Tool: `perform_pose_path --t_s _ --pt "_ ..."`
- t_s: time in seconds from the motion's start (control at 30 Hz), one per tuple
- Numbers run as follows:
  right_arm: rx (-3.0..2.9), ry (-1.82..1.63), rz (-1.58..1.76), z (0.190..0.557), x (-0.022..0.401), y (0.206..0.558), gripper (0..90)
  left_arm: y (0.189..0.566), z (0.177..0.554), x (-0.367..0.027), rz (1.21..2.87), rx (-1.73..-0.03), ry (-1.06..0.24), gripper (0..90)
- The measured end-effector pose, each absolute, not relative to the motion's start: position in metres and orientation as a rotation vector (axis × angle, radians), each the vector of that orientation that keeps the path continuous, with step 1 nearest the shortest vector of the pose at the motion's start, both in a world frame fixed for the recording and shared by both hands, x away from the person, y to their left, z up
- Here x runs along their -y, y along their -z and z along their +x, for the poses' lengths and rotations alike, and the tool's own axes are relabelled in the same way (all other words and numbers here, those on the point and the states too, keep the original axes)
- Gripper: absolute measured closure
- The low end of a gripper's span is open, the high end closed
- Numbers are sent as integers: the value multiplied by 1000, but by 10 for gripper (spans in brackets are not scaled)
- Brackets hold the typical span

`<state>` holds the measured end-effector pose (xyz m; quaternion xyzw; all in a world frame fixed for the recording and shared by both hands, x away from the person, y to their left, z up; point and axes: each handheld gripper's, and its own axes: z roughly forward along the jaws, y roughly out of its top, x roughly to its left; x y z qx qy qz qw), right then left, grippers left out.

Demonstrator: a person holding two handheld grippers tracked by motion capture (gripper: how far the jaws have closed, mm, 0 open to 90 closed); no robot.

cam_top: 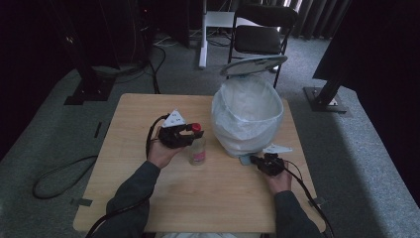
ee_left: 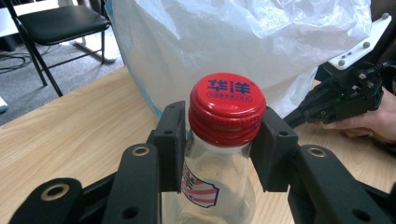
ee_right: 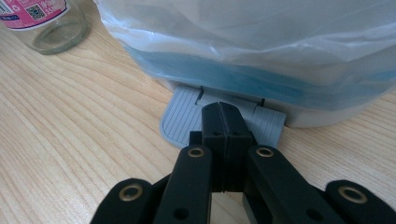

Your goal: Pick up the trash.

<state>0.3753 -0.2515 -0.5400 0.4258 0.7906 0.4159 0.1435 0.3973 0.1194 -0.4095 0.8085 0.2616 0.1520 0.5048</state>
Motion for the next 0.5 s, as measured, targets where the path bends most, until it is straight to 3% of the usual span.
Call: perform_pose_path --t_s 0.5 --pt "-2281 -1201 1229 375 252 540 900 406 396 -113 1974 -641 -405 602"
